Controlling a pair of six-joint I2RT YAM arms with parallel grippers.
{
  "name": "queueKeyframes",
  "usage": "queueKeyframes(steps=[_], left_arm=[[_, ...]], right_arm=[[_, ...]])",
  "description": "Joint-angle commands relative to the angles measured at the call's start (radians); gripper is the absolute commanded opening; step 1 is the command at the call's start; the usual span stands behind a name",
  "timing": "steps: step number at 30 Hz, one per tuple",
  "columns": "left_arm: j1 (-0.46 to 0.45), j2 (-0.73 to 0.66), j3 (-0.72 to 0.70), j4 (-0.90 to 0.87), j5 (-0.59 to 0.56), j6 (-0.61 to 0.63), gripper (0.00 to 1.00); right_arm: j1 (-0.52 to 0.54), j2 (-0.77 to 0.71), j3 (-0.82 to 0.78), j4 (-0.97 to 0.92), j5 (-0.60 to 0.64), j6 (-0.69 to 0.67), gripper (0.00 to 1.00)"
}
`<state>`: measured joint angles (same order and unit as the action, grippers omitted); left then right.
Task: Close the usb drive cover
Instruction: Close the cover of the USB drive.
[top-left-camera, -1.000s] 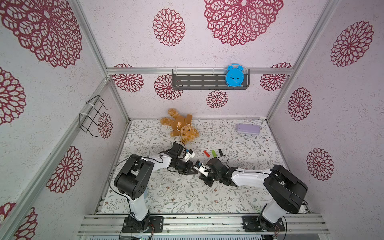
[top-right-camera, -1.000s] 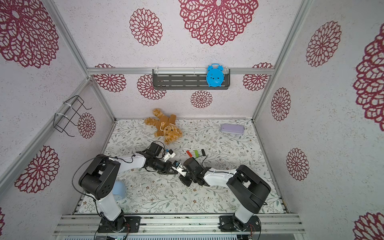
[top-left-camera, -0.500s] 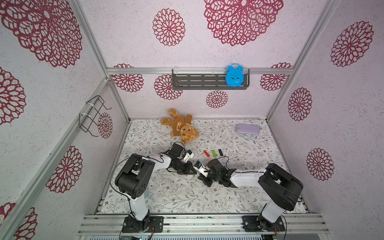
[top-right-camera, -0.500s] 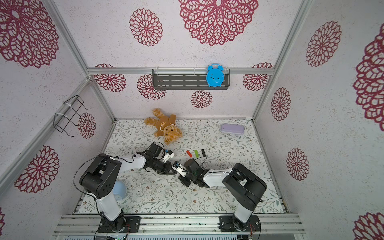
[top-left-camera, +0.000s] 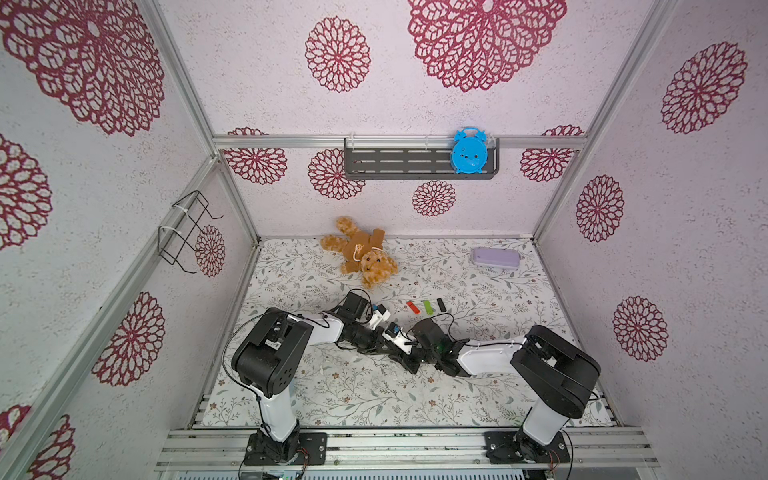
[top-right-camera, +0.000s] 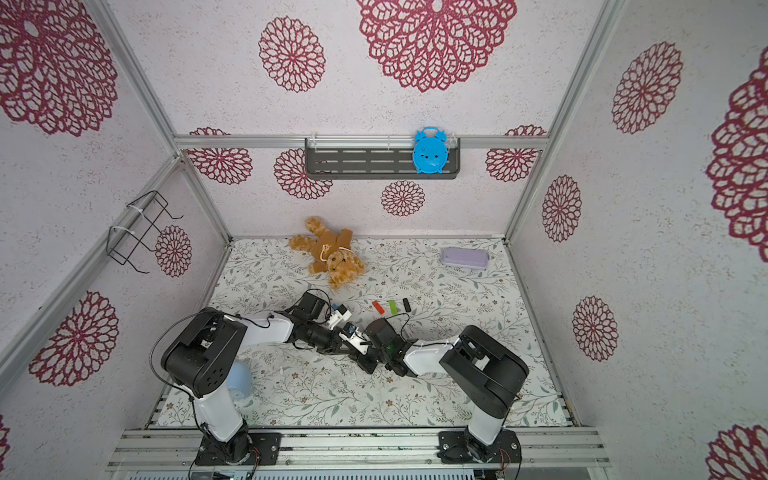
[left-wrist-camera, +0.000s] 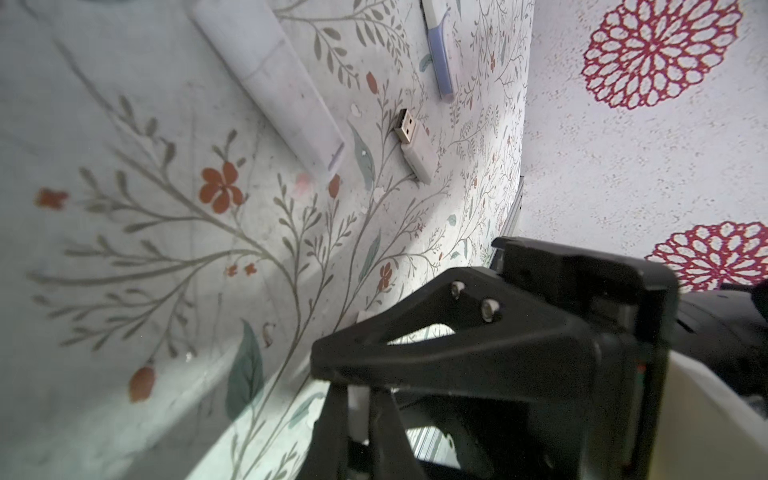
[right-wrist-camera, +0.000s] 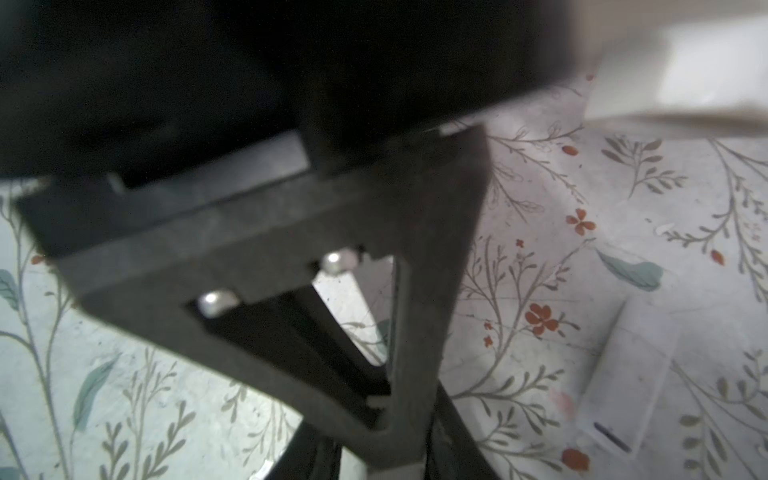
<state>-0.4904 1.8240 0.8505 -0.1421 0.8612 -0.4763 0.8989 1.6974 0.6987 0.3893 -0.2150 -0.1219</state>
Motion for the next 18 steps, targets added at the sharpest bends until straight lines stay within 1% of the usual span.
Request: queueKeyframes(steps=[1, 4, 9, 12, 16, 18], left_arm=[[-0.025, -0.012, -0.016, 0.011, 0.029, -0.001, 0.00], [-0.024, -0.014, -0.016, 0.004, 0.030, 0.003, 0.00], [-0.022, -0.017, -0.018, 0.004, 0.029, 0.004, 0.00], [-0.021, -0.017, -0.016, 0.004, 0.029, 0.005, 0.00], [-0.021, -0.022, -0.015, 0.008, 0.027, 0.001, 0.00], [-0.021, -0.020, -0.011, 0.004, 0.028, 0.003, 0.00]], right_arm=[[0.006, -0.070, 0.017, 0.052, 0.003, -0.015, 0.37], [0.006, -0.101, 0.020, -0.043, 0.018, -0.023, 0.39], [-0.002, -0.158, -0.045, -0.068, 0.050, -0.029, 0.42], [-0.007, -0.154, -0.049, -0.116, 0.048, -0.029, 0.43], [-0.008, -0.148, -0.076, -0.102, 0.057, -0.015, 0.44], [-0.010, -0.138, -0.065, -0.142, 0.060, -0.021, 0.44]])
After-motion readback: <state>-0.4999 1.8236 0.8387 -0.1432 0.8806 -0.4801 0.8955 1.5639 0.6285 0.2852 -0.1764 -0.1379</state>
